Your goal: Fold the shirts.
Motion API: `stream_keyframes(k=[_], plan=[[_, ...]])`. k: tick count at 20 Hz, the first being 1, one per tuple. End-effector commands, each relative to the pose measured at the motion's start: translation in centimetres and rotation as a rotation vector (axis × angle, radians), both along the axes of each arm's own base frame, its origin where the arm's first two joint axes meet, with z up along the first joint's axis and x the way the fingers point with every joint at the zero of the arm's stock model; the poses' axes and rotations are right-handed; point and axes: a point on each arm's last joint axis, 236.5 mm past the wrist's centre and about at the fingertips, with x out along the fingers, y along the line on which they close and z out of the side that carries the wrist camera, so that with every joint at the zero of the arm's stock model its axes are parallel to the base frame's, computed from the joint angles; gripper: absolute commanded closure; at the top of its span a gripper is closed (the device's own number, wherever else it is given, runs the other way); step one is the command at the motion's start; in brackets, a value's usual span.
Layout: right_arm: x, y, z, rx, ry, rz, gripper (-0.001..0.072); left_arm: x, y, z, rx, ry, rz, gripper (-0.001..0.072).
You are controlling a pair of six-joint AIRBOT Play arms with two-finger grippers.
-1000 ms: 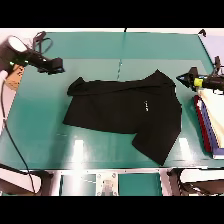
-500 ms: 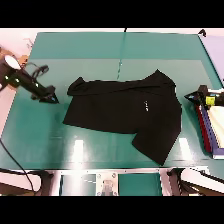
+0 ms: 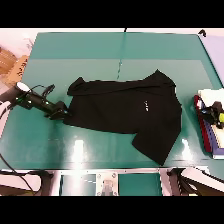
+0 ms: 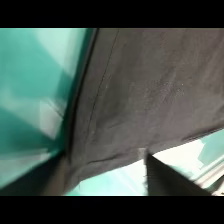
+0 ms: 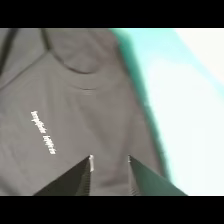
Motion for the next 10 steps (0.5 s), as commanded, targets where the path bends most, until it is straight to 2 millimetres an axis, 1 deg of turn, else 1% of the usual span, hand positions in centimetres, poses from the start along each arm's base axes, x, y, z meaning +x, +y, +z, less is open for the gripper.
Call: stream_keyframes(k=[1, 2, 3, 6, 7, 8, 10], plan=[[-2.7, -1.3, -1.3, 0.002, 0.061, -0.041, 0.0385, -0.3, -1.5, -0.5, -0.073, -0.036, 0.003, 0.0369], [-3.2, -1.2, -1.8, 0.004, 0.081, -0.038, 0.0336, -0.3, -1.9, -0.2, -0.094, -0.053, -0.016, 0.0543], [-3.9, -0.9, -2.5, 0.007, 0.107, -0.03, 0.0304, -0.3, -2.1, 0.0, -0.106, -0.07, -0.033, 0.0688], [-5.1, 0.8, -4.4, 0.058, 0.151, -0.025, 0.0298, 0.5, -1.7, 0.1, -0.09, -0.099, -0.038, 0.0685], [-5.5, 1.4, -5.2, 0.078, 0.166, -0.026, 0.0275, 0.8, -1.7, 0.2, -0.089, -0.106, -0.037, 0.0685], [-5.8, 1.9, -6.0, 0.099, 0.181, -0.026, 0.0274, 1.0, -1.7, 0.4, -0.09, -0.112, -0.036, 0.0684], [-6.1, 2.6, -7.2, 0.137, 0.194, -0.018, 0.0274, 1.4, -1.7, 0.7, -0.091, -0.122, -0.034, 0.0685]])
